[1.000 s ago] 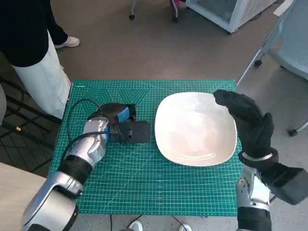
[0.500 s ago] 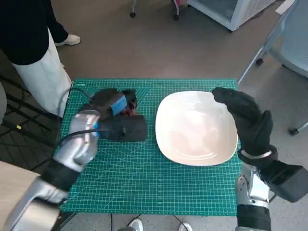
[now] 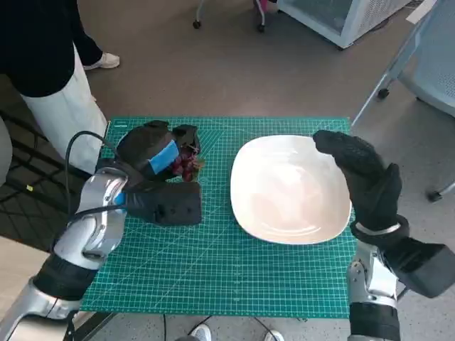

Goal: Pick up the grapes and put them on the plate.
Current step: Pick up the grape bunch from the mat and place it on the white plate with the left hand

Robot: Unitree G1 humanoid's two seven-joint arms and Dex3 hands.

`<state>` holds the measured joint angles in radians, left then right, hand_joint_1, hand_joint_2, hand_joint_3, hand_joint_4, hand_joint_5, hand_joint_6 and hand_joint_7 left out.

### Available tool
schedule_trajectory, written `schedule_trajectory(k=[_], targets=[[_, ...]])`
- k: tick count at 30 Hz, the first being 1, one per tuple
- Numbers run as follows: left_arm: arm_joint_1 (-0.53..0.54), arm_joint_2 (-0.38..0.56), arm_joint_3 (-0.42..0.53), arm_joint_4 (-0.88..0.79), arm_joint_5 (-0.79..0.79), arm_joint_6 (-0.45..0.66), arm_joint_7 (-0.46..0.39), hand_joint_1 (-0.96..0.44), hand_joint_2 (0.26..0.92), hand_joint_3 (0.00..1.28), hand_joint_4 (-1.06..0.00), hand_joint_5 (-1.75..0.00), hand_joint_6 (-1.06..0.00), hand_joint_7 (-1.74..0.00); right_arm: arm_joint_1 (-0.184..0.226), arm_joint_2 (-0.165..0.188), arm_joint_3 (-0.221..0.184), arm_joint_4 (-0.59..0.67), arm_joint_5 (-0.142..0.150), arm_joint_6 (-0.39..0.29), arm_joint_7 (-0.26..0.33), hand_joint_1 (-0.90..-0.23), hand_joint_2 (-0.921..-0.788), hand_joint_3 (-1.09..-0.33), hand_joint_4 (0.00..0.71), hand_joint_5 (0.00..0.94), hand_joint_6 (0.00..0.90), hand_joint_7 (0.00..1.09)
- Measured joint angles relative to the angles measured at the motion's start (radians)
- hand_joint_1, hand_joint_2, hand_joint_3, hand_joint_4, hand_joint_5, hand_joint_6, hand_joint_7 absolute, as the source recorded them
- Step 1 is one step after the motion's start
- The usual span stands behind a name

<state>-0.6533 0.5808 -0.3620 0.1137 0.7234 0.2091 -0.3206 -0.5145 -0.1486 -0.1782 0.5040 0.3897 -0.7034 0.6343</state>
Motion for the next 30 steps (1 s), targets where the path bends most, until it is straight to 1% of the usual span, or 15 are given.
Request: schedule_trajectory(k=[7, 15, 22, 26, 30], targets=[[0.003, -0.009, 0.001, -0.018, 0.020, 0.015, -0.011, 0.00, 0.921, 0.18, -0.57, -1.27, -0.50, -1.30, -0.003, 0.000, -0.001, 0.000, 0.001, 0.000, 0.000, -0.521, -0.921, -0.632, 0.170, 0.000, -0.001, 0.35], [-0.017, -0.058, -0.009, -0.019, 0.024, 0.035, -0.054, 0.00, 0.921, 0.19, -0.56, -1.29, -0.48, -1.32, -0.004, -0.001, -0.008, 0.001, 0.003, 0.000, 0.001, -0.522, -0.921, -0.630, 0.171, 0.001, -0.001, 0.35], [-0.083, -0.121, -0.037, -0.018, 0.027, 0.050, -0.096, 0.00, 0.921, 0.19, -0.59, -1.35, -0.48, -1.23, -0.005, -0.001, -0.015, 0.002, 0.003, 0.000, 0.002, -0.522, -0.921, -0.625, 0.173, 0.002, -0.001, 0.35], [-0.133, -0.165, -0.061, -0.007, 0.029, 0.051, -0.108, 0.00, 0.921, 0.18, -0.58, -1.40, -0.52, -1.15, -0.005, -0.001, -0.016, 0.002, 0.003, -0.001, 0.002, -0.523, -0.921, -0.622, 0.174, 0.002, -0.001, 0.36], [-0.195, -0.219, -0.089, 0.040, 0.030, 0.048, -0.113, 0.00, 0.921, 0.17, -0.55, -1.35, -0.54, -1.23, -0.005, -0.001, -0.019, 0.001, 0.010, -0.001, 0.007, -0.522, -0.921, -0.618, 0.175, 0.002, -0.001, 0.36]])
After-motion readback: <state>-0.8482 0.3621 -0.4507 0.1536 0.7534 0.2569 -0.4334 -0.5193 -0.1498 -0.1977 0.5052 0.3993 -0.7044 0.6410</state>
